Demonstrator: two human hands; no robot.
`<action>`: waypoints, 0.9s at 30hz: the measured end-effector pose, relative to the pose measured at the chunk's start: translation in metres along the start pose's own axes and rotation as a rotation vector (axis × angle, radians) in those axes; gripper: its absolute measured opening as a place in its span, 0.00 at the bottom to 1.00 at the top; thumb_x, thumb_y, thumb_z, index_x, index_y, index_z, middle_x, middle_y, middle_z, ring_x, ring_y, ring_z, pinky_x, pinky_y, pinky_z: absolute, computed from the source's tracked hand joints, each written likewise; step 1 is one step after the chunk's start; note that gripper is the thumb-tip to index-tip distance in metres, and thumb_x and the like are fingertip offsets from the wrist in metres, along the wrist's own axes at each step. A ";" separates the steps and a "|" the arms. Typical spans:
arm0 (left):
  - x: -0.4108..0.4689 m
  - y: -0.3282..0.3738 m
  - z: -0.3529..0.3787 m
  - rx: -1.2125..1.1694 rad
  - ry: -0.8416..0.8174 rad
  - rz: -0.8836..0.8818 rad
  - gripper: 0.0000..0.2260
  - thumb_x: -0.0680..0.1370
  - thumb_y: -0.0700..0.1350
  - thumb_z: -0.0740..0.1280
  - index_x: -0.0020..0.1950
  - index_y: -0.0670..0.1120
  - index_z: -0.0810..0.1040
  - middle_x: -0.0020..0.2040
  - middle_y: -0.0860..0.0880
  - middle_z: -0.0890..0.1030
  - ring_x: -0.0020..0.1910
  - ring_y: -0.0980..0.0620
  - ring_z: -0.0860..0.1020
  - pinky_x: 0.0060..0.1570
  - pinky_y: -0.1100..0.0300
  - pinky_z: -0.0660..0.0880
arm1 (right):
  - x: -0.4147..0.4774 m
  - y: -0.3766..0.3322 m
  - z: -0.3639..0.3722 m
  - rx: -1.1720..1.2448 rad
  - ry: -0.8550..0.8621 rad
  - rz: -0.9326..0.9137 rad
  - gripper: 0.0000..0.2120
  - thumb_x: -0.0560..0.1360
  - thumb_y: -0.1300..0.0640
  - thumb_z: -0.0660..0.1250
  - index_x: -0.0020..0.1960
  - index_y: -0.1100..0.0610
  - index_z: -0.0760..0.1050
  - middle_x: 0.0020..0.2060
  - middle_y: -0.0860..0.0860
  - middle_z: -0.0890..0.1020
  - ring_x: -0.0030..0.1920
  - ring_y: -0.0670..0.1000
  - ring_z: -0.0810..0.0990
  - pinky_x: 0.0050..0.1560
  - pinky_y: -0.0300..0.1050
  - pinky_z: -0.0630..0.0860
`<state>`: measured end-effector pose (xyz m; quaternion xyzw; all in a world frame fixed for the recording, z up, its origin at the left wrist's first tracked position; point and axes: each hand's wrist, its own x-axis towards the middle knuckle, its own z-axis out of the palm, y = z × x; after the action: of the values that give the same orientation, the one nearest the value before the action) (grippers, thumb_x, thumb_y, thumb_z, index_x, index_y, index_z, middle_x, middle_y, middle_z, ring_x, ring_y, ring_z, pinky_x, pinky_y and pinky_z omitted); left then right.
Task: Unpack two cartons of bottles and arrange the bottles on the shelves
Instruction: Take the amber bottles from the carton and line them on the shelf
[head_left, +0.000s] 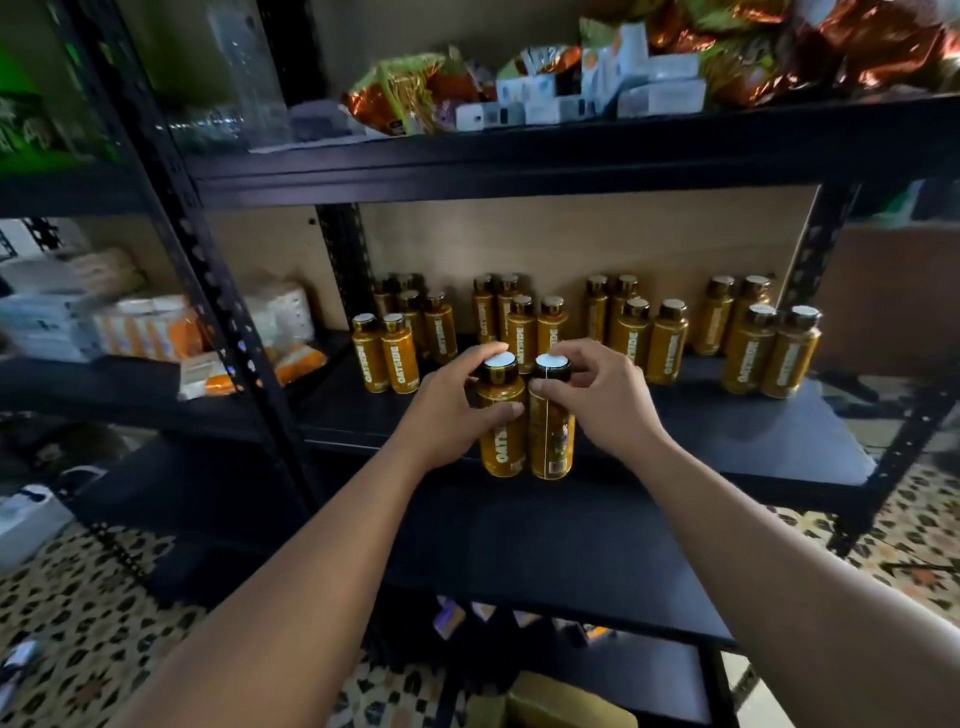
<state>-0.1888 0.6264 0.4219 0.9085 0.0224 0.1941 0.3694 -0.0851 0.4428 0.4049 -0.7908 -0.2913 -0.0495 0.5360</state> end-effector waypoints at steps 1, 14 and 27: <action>0.007 -0.009 -0.001 0.001 -0.009 -0.001 0.32 0.75 0.48 0.76 0.76 0.58 0.67 0.69 0.59 0.73 0.64 0.63 0.71 0.60 0.65 0.71 | 0.006 0.002 0.007 -0.008 -0.001 0.011 0.22 0.72 0.45 0.78 0.64 0.43 0.78 0.61 0.41 0.81 0.59 0.43 0.79 0.58 0.45 0.79; 0.089 -0.129 0.007 -0.082 -0.080 -0.075 0.33 0.76 0.50 0.74 0.77 0.60 0.64 0.75 0.58 0.69 0.73 0.57 0.66 0.71 0.53 0.69 | 0.078 0.043 0.095 -0.095 0.091 0.170 0.17 0.73 0.47 0.78 0.60 0.43 0.80 0.49 0.40 0.83 0.47 0.40 0.81 0.45 0.41 0.79; 0.135 -0.150 0.013 -0.076 -0.130 -0.059 0.32 0.77 0.49 0.73 0.77 0.61 0.63 0.74 0.56 0.71 0.72 0.53 0.70 0.69 0.52 0.71 | 0.121 0.068 0.104 -0.147 0.008 0.122 0.21 0.77 0.47 0.73 0.68 0.44 0.75 0.60 0.43 0.81 0.56 0.43 0.77 0.45 0.32 0.69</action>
<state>-0.0437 0.7520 0.3570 0.9034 0.0178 0.1246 0.4098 0.0254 0.5652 0.3524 -0.8440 -0.2361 -0.0413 0.4797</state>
